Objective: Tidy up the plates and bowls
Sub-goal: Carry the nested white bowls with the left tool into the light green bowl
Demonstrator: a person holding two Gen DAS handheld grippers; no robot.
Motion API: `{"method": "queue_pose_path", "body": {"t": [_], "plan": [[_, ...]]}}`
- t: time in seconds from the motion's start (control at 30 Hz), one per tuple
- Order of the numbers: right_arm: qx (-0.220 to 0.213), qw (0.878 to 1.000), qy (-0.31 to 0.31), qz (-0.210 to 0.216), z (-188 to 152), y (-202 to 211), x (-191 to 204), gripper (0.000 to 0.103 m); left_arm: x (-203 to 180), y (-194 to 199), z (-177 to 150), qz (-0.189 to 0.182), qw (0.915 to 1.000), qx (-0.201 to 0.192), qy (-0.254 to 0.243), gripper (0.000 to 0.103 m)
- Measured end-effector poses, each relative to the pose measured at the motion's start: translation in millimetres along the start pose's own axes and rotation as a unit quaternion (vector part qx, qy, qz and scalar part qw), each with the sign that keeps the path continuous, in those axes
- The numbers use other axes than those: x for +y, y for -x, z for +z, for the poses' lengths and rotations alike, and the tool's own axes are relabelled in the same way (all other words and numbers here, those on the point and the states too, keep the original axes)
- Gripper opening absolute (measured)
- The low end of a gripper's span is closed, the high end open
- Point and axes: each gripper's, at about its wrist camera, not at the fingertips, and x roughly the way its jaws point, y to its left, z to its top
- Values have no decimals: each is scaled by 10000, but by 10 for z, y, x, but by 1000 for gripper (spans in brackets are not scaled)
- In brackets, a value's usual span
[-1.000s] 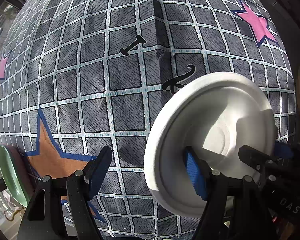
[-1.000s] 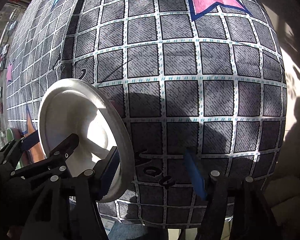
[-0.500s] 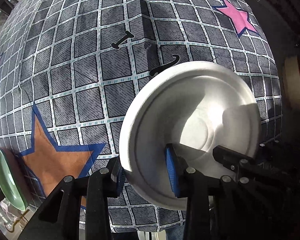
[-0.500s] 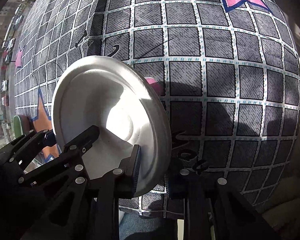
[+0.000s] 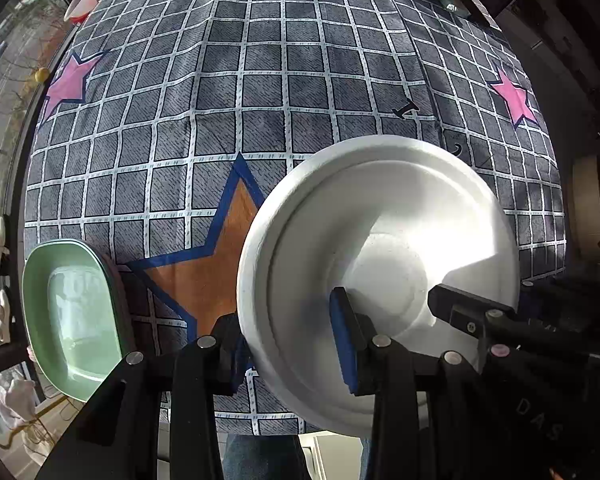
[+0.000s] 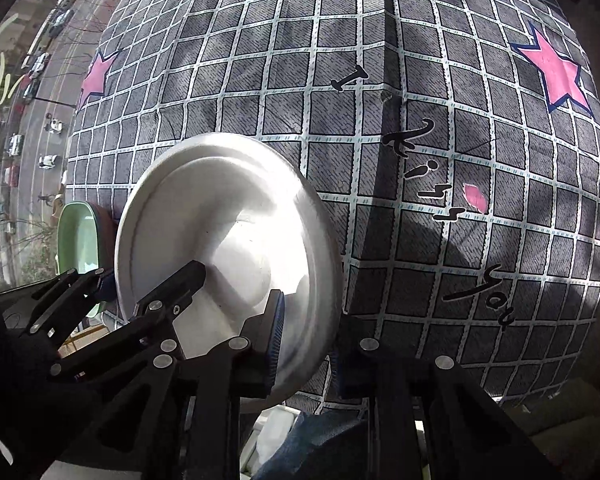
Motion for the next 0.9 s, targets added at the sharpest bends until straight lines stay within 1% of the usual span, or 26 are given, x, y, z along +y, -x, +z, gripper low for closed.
{"method": "queue_pose_path", "body": {"t": [0.07, 0.13, 0.23, 0.33, 0.43, 0.67, 0.8, 0.9], "plan": [[-39, 9999, 126, 55, 42, 6, 222, 23, 254, 63, -26, 20, 9999, -64, 157, 39], [-78, 9996, 259, 114, 119, 37, 424, 23, 448, 174, 21, 65, 9993, -141, 336, 39], [-121, 9984, 529, 184, 157, 18, 811, 23, 666, 417, 59, 211, 9976, -297, 596, 39], [-146, 9964, 794, 266, 179, 16, 1091, 23, 1013, 601, -29, 348, 9951, -418, 823, 39], [-143, 9943, 1009, 323, 214, -46, 1375, 23, 1283, 677, -135, 459, 9928, -456, 1010, 39], [-8, 9905, 1334, 340, 197, -280, 1898, 23, 1834, 625, -331, 548, 9885, -342, 1365, 39], [103, 9896, 1409, 282, 180, -464, 2109, 23, 2019, 512, -407, 521, 9881, -249, 1428, 39], [191, 9892, 1444, 164, 164, -611, 2194, 23, 2085, 424, -440, 477, 9891, -218, 1374, 40]]}}
